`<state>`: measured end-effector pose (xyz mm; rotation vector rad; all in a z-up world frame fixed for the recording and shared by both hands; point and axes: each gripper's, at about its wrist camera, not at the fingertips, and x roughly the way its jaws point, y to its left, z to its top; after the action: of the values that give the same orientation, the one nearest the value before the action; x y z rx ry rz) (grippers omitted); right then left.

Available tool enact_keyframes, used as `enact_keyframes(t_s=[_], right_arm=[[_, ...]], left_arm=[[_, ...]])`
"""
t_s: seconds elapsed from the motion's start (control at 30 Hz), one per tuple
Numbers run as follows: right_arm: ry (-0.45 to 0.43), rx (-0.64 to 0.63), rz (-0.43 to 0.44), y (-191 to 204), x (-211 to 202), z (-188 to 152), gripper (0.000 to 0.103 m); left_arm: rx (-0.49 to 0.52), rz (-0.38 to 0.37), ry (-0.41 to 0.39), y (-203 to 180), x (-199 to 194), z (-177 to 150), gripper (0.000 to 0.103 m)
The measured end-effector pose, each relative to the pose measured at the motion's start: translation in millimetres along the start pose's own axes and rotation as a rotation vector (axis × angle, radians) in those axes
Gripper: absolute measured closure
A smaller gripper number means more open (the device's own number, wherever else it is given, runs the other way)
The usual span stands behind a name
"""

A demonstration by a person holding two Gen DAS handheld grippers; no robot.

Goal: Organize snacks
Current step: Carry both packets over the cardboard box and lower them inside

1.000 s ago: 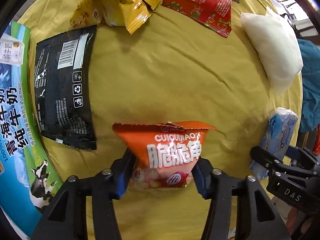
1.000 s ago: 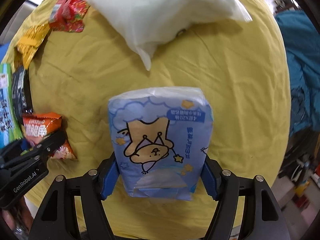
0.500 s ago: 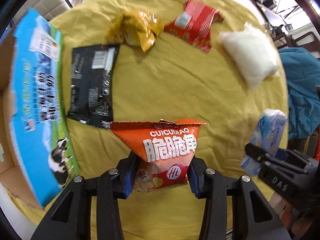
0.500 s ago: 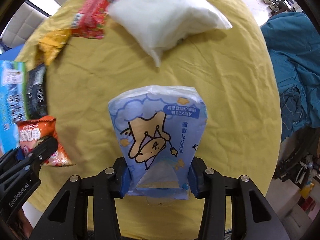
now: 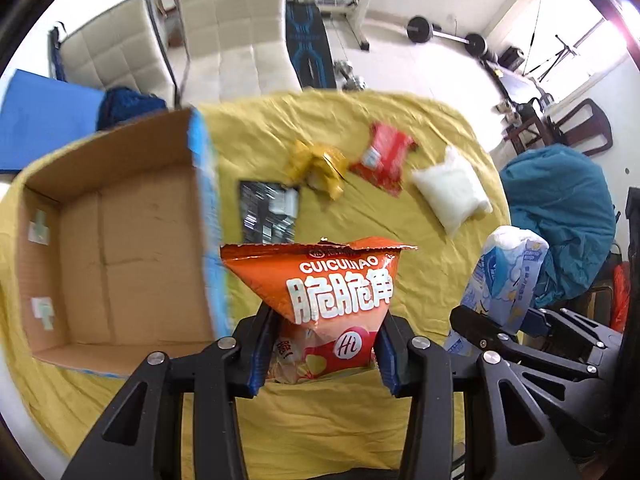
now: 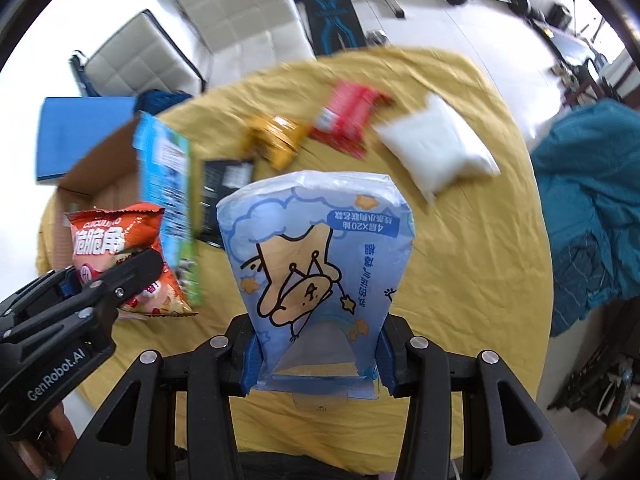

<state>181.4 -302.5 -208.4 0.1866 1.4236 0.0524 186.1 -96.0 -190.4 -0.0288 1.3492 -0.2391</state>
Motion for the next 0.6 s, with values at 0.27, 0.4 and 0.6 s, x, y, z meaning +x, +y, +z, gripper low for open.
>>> enact_keyframes(t_s=[0.27, 0.4, 0.6], right_arm=[[-0.059, -0.101, 0.038, 98.9, -24.0, 28.3, 0.055], [-0.061, -0.150, 0.049, 147.8, -17.0, 37.2, 0.055], [-0.026, -0.176, 0.067, 199.4, 31.7, 61.2, 0.055]], left_arm=[[-0.047, 0.028, -0.100, 70.2, -42.7, 15.7, 0.063], [-0.079, 0.055, -0.116, 111.8, -50.8, 21.7, 0.063], [-0.143, 0.051, -0.059, 176.6, -33.2, 29.0, 0.062]])
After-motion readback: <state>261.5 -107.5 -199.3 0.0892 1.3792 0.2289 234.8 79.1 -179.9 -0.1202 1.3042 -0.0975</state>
